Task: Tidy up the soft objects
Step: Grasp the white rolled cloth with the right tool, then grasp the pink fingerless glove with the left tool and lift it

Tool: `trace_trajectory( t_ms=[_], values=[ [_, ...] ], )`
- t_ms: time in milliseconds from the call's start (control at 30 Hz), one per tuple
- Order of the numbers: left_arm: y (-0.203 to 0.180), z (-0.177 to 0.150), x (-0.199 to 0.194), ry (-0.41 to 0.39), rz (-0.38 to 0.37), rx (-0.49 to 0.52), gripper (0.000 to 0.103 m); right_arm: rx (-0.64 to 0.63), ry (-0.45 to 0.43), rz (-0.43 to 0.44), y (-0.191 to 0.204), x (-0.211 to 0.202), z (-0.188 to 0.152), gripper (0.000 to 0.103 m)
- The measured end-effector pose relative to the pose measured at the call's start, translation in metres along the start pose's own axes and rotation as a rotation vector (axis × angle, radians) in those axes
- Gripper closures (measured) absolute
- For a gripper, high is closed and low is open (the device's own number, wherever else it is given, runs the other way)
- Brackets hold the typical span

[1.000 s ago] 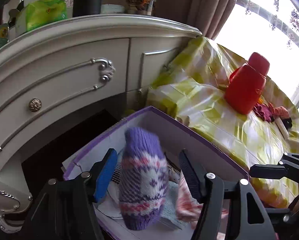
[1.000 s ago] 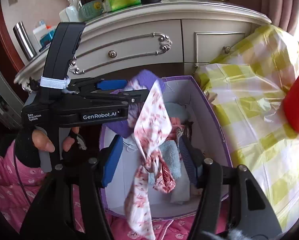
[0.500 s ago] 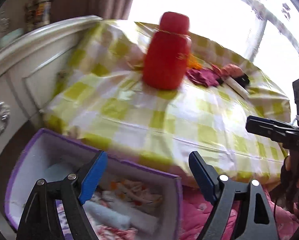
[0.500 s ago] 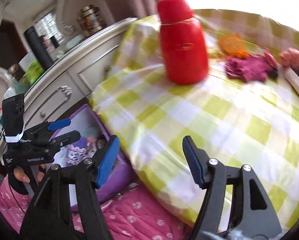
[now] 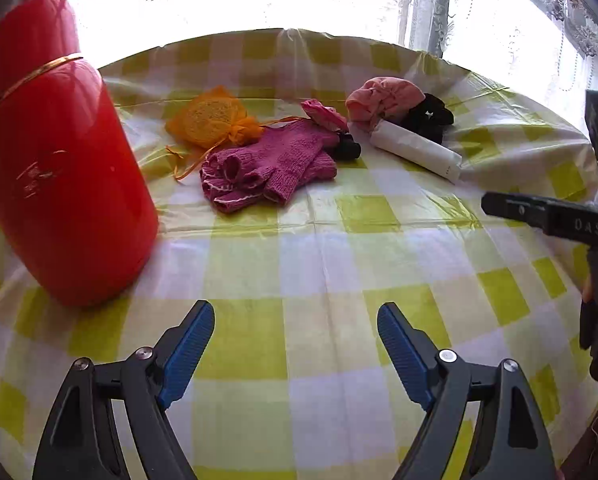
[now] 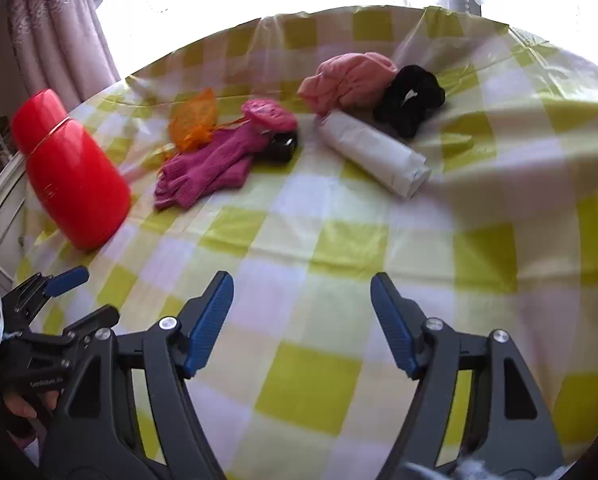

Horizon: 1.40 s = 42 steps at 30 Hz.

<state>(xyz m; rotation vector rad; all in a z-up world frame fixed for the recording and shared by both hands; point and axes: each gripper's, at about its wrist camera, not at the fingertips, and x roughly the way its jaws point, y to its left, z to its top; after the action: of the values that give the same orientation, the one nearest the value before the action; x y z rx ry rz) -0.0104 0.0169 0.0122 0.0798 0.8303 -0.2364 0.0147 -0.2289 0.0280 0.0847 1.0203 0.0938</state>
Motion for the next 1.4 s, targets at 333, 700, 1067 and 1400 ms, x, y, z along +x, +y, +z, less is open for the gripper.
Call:
trace_trajectory(
  t_ms=[333,700,1067,1400],
  values=[
    [0.018,0.000,0.025,0.050,-0.060,-0.108,0.018,-0.252,0.113,-0.111,-0.026,0.122,0.094,0.026],
    [0.030,0.069,0.068,0.025,-0.009,-0.168,0.018,-0.193,0.084,-0.034,-0.012,0.043,0.006,0.060],
    [0.010,0.143,0.139,0.080,0.102,-0.033,0.066,-0.136,0.066,-0.001,0.000,0.005,-0.047,0.058],
    [-0.003,0.168,-0.054,-0.289,-0.202,-0.079,0.093,-0.125,0.064,0.008,0.002,0.009,-0.045,0.058]
  ],
)
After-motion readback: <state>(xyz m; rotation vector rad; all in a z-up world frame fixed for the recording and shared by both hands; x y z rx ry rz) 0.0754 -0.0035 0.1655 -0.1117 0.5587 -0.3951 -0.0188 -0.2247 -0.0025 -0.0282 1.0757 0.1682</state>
